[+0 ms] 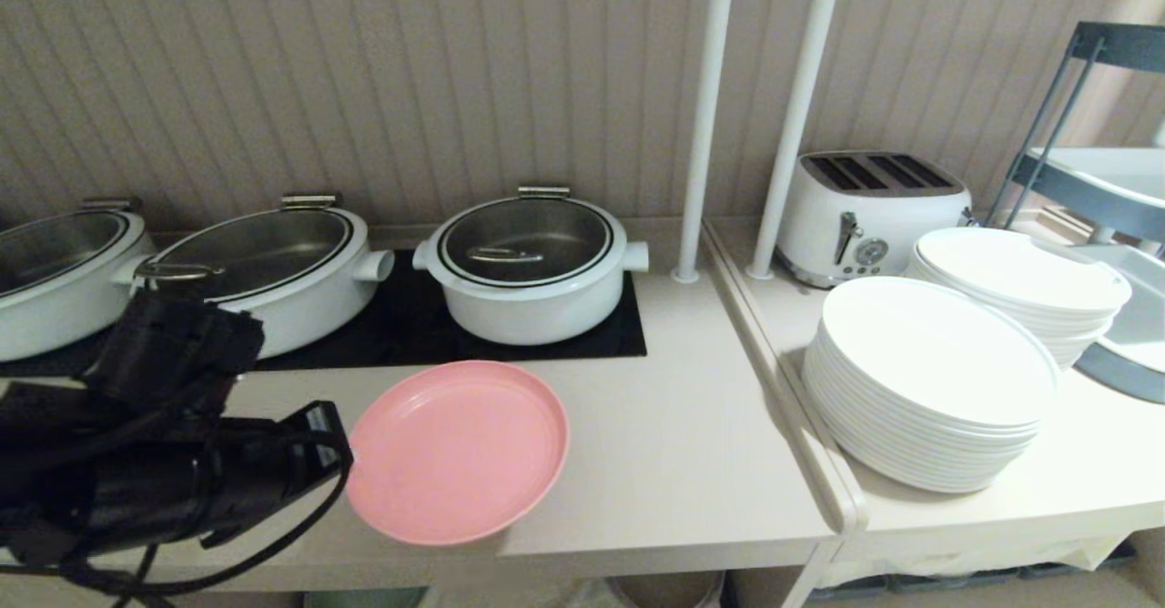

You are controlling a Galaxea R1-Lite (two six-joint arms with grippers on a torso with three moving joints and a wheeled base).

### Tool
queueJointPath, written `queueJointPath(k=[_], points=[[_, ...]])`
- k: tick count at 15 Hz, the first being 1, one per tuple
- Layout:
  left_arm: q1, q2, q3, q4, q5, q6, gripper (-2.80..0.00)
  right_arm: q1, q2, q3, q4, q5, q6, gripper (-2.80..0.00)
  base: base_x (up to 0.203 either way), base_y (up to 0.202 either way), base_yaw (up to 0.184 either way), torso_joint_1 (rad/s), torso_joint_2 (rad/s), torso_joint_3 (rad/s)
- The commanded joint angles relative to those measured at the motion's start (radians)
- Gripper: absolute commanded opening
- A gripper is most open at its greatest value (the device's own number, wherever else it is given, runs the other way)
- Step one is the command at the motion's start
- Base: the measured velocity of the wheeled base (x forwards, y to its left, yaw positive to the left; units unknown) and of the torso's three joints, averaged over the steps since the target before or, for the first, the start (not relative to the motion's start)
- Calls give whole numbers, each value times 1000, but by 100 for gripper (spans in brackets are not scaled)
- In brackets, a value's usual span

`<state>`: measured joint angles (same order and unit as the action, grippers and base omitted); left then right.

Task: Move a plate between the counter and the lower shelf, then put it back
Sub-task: Put the plate

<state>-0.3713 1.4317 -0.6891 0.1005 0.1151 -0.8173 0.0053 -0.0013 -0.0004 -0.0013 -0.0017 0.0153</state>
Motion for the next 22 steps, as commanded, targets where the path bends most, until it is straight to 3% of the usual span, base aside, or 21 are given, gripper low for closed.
queueJointPath(k=[1, 8, 15, 19, 22], points=[[1, 113, -6, -42, -10, 4, -280, 1, 1, 0, 0, 0, 0, -280, 0, 0, 0, 0, 0, 0], [4, 280, -5, -188, -29, 80, -280, 1, 1, 0, 0, 0, 0, -280, 0, 0, 0, 0, 0, 0], [0, 365, -14, -220, -28, 75, -280, 1, 1, 0, 0, 0, 0, -280, 0, 0, 0, 0, 0, 0], [-18, 417, -21, -321, -28, 72, -280, 1, 1, 0, -1, 0, 0, -280, 0, 0, 0, 0, 0, 0], [-36, 446, -31, -326, -26, 70, -280, 1, 1, 0, 0, 0, 0, -280, 0, 0, 0, 0, 0, 0]])
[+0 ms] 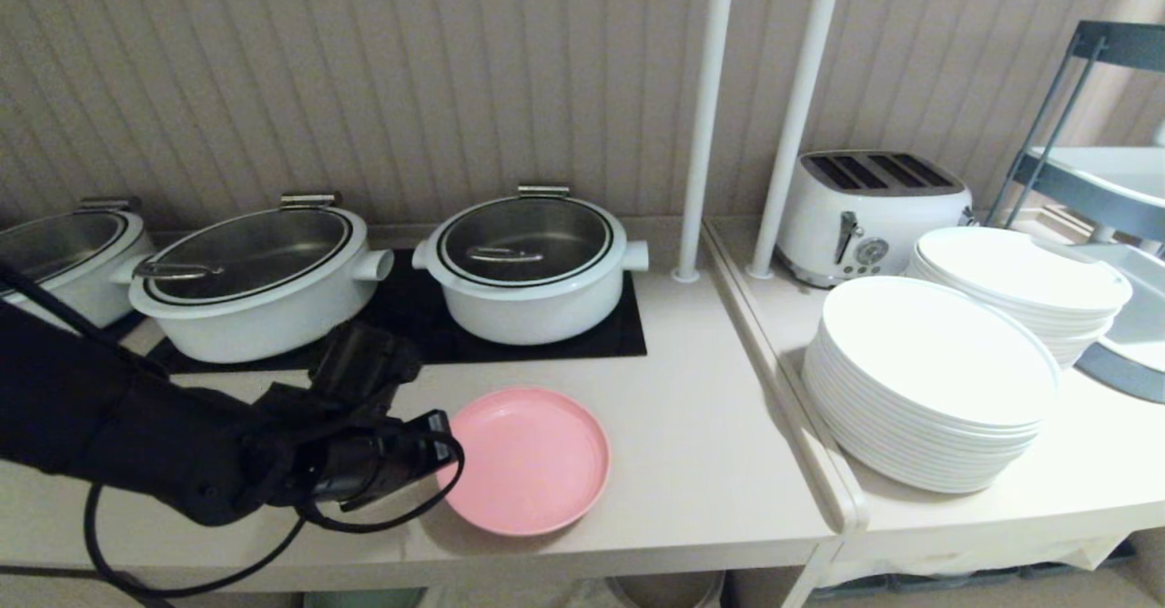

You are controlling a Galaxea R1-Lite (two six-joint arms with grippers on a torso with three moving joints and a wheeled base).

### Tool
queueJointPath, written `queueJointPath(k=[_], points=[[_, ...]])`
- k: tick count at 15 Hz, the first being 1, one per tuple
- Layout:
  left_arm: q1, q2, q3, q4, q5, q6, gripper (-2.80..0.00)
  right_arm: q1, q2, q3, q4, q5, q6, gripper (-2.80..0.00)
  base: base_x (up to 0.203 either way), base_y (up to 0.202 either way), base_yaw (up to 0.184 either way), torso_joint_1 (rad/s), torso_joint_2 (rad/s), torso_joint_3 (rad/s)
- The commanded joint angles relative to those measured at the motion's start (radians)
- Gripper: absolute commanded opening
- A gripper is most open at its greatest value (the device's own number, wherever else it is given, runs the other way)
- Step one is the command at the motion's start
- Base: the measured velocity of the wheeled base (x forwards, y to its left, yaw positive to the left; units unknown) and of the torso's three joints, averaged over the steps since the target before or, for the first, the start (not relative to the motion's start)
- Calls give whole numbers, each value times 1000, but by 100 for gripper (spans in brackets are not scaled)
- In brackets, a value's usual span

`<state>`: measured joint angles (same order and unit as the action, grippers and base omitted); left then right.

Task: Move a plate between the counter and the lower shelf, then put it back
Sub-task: Put the plate

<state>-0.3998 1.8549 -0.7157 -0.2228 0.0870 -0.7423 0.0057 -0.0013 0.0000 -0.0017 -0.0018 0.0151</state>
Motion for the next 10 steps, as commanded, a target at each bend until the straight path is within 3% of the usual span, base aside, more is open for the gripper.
queueJointPath(k=[1, 10], points=[[-12, 32, -9, -6, 3, -5, -280, 0, 1, 0, -1, 0, 0, -280, 0, 0, 0, 0, 0, 0], [-31, 56, -28, -23, 5, -5, -280, 0, 1, 0, 0, 0, 0, -280, 0, 0, 0, 0, 0, 0]])
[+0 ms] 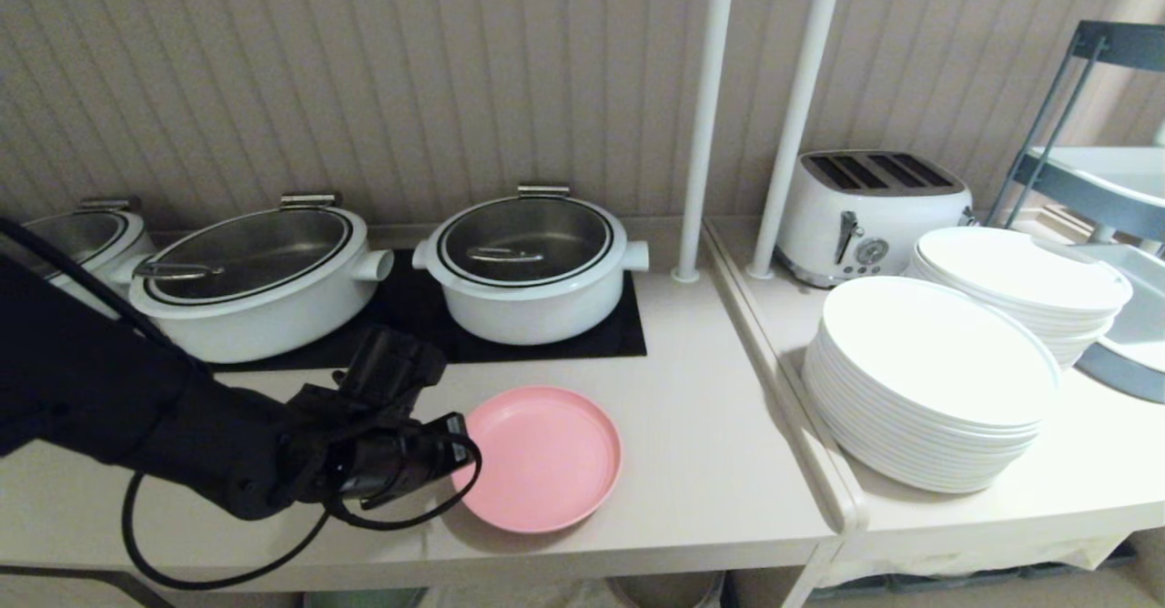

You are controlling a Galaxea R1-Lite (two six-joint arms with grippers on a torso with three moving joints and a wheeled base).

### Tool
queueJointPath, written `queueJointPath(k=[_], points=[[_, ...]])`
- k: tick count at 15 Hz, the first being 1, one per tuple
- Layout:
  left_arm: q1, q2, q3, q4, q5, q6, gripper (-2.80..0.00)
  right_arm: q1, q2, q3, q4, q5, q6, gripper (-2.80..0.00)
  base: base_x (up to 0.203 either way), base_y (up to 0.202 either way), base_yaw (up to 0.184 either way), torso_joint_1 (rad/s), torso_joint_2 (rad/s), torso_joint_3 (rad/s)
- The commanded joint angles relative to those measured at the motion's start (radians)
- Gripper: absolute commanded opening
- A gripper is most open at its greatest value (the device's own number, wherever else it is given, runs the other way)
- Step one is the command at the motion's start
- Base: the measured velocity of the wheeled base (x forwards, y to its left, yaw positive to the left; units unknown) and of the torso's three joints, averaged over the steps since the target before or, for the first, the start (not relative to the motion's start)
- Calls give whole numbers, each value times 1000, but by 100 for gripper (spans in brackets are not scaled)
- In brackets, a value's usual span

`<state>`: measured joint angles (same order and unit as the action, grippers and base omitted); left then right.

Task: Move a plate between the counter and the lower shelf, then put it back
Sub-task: Put the plate

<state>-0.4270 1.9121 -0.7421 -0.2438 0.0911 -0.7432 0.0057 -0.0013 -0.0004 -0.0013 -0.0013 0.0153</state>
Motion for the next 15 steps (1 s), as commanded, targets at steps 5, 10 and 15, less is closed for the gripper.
queueJointPath(k=[5, 10, 15], points=[[-7, -1, 0, -2, -1, -5, -280, 0, 1, -1, 0, 0, 0, -280, 0, 0, 0, 0, 0, 0], [-7, 4, 3, -2, 0, -5, -280, 0, 1, 0, 0, 0, 0, -280, 0, 0, 0, 0, 0, 0], [-7, 13, 9, -2, 1, -5, -280, 0, 1, 0, 0, 0, 0, -280, 0, 0, 0, 0, 0, 0]])
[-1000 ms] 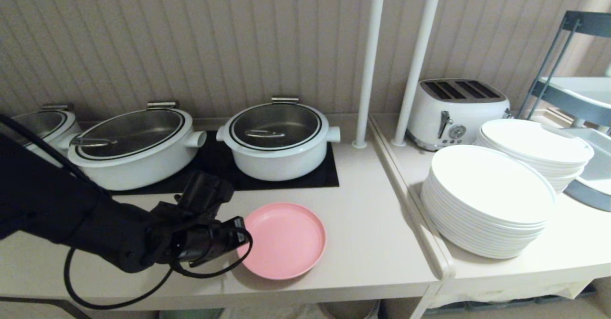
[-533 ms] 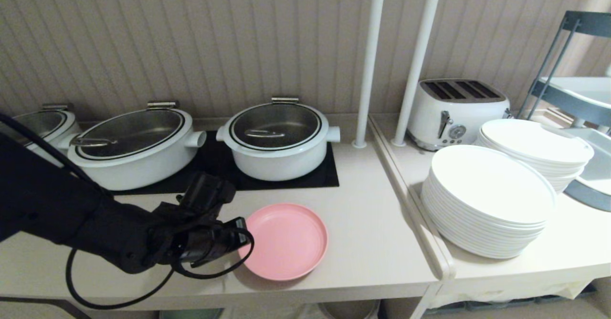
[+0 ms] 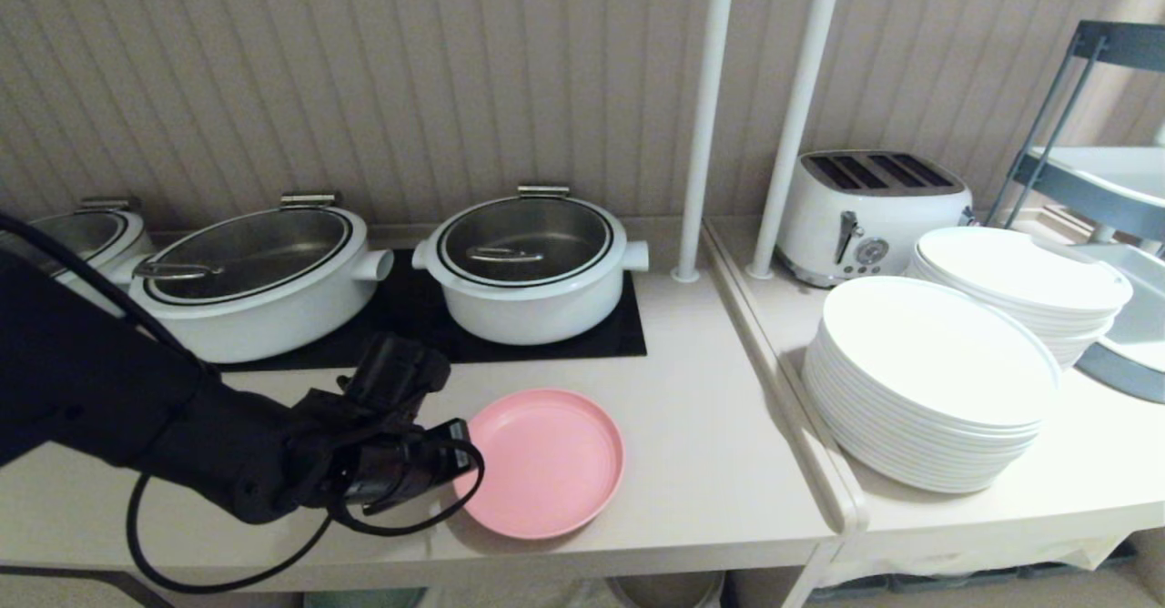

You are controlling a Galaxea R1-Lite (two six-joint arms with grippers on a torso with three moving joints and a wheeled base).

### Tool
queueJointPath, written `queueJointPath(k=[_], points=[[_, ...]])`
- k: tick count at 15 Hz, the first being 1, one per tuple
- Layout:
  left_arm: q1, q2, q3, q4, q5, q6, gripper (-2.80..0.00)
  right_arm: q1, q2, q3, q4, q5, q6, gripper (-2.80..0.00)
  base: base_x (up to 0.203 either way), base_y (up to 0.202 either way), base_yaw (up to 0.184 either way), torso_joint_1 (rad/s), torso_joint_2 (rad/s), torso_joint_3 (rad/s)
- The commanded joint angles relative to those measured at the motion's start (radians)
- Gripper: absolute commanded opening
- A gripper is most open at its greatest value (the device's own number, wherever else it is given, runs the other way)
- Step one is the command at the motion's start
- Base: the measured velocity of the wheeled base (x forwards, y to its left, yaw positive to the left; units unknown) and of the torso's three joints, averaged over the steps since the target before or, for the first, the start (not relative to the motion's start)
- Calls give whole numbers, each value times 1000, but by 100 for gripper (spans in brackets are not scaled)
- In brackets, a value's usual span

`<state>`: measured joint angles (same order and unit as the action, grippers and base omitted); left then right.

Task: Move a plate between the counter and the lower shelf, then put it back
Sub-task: Put the plate

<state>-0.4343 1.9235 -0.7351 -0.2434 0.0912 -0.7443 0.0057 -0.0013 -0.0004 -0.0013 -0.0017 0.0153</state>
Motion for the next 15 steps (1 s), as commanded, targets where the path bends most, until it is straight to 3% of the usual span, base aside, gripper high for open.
queueJointPath(k=[1, 8, 9, 15], points=[[0, 3, 2, -2, 1, -4, -280, 0, 1, 0, 0, 0, 0, -280, 0, 0, 0, 0, 0, 0], [-1, 2, 2, 1, 2, -23, -280, 0, 1, 0, 0, 0, 0, -280, 0, 0, 0, 0, 0, 0], [-1, 2, 2, 1, 2, -23, 0, 0, 1, 0, 0, 0, 0, -280, 0, 0, 0, 0, 0, 0], [0, -9, -1, -2, 21, -23, 0, 0, 1, 0, 0, 0, 0, -280, 0, 0, 0, 0, 0, 0]])
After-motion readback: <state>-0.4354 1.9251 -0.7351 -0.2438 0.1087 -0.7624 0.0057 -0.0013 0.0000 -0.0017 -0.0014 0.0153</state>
